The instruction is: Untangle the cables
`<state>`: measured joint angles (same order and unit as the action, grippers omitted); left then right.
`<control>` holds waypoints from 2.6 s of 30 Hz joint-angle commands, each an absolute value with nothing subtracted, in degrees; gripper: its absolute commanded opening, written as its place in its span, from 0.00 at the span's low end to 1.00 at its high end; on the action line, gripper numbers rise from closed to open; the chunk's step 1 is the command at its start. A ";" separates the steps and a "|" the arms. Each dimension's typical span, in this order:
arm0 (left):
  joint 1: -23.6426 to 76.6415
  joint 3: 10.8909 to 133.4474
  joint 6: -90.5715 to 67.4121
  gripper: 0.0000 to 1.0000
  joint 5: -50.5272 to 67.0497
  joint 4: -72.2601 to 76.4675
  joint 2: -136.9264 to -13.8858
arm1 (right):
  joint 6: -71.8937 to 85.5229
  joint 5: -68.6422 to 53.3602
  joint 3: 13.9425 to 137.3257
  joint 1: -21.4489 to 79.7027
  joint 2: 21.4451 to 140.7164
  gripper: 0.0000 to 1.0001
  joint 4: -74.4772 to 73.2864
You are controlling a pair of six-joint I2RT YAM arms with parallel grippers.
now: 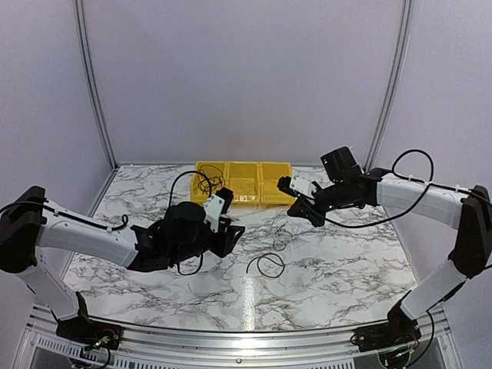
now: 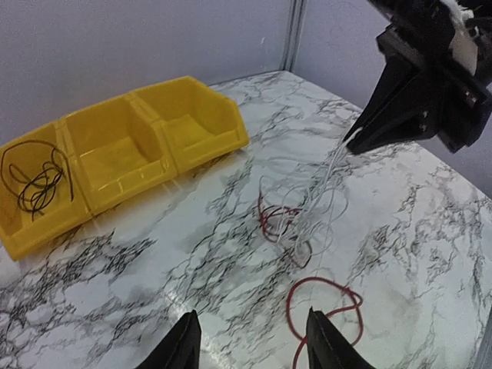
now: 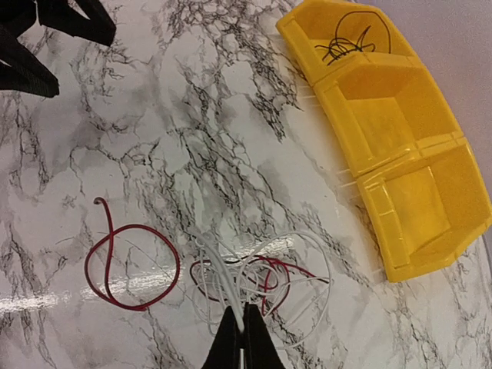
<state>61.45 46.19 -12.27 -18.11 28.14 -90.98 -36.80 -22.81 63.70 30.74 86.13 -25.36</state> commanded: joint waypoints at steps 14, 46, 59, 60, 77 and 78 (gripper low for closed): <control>61.43 65.90 -5.08 0.35 -6.60 33.49 -109.86 | -38.04 -28.93 66.75 34.33 85.47 0.00 -29.29; 60.21 56.84 -18.24 0.00 -1.24 51.68 -106.39 | -34.91 -41.36 66.95 33.05 87.62 0.34 -27.99; 59.61 61.06 -17.01 0.13 -2.20 52.19 -117.09 | -33.76 -46.43 68.32 31.46 82.88 0.00 -28.84; 59.47 61.30 -17.12 0.12 -2.27 52.61 -118.08 | -33.80 -48.14 69.47 30.84 82.14 0.00 -29.58; 58.79 61.95 -20.50 0.15 4.08 61.63 -129.33 | -35.34 -53.67 91.59 29.53 75.90 0.00 -44.43; 58.80 61.24 -20.72 0.15 3.93 62.68 -129.41 | -35.17 -53.46 92.26 29.53 76.37 0.00 -44.72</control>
